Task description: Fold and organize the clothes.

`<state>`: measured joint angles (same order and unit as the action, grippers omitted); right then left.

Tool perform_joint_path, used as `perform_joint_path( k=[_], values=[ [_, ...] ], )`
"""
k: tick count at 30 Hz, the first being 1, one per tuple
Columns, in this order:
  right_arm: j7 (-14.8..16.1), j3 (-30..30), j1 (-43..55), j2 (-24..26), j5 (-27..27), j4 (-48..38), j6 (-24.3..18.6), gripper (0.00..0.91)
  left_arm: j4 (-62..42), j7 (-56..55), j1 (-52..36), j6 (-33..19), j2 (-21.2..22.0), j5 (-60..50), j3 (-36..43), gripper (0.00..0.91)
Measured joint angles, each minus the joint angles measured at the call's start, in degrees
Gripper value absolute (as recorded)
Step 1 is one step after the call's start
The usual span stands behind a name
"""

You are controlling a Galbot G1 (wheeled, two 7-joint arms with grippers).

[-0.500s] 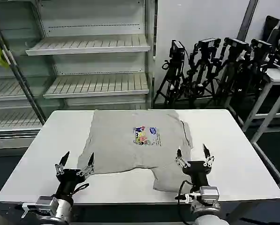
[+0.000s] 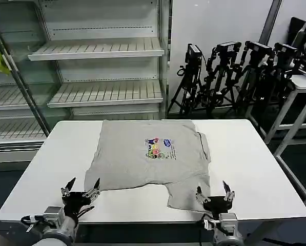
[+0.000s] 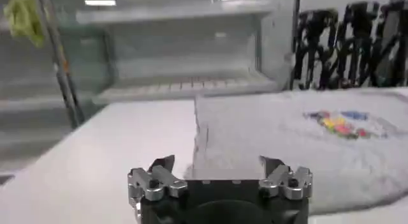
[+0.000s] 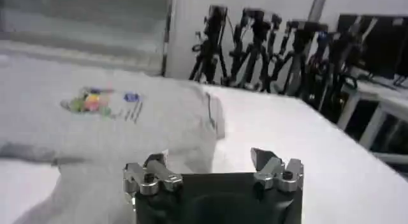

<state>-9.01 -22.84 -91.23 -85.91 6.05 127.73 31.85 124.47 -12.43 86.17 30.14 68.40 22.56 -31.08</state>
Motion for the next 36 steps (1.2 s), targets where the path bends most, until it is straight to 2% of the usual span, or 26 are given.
perform_joint_path(
  k=[3,4,5,6,7,9,10,11,27,36],
  values=[
    [0.0,0.2,-0.6,0.2,0.0,-0.5,0.2,0.907,-1.7,-0.2,-1.1,0.7,-0.4,1.0,0.4,0.907],
    [-0.1,0.2,-0.7,0.2,0.0,-0.7,0.2,0.907,-2.1,-0.3,-1.4,0.8,-0.4,1.2,0.5,0.141],
    [-0.1,0.2,-0.9,0.2,0.0,-0.8,0.2,0.907,-2.6,-0.3,-1.6,1.0,-0.5,1.4,0.7,0.060],
    [-0.1,0.2,-1.0,0.2,0.1,-0.9,0.2,0.907,-3.1,-0.3,-1.9,1.1,-0.7,1.6,0.8,0.071],
    [-0.1,0.3,-1.2,0.2,0.1,-1.0,0.2,0.665,-3.6,-0.2,-2.2,1.1,-0.7,1.8,1.0,0.060],
    [-0.1,0.6,-1.6,0.1,0.1,-1.2,0.2,0.333,-4.5,-0.3,-2.7,1.2,-0.8,2.1,1.3,0.060],
    [-0.1,0.7,-1.8,0.0,0.1,-1.3,0.2,0.050,-4.9,-0.1,-2.9,1.2,-0.8,2.3,1.5,0.060],
    [-0.1,0.8,-1.9,-0.1,0.1,-1.4,0.2,0.000,-5.2,-0.1,-3.1,1.2,-0.9,2.4,1.7,0.060],
    [-1.0,1.4,-3.0,-0.4,-1.3,-1.6,-0.3,0.000,-6.5,1.0,-3.5,0.5,-0.8,4.7,2.6,0.060],
    [-1.8,1.5,-5.4,0.5,-2.7,2.1,-2.1,0.000,-4.1,1.7,-1.5,0.3,-1.1,7.9,1.6,0.071]
  ],
)
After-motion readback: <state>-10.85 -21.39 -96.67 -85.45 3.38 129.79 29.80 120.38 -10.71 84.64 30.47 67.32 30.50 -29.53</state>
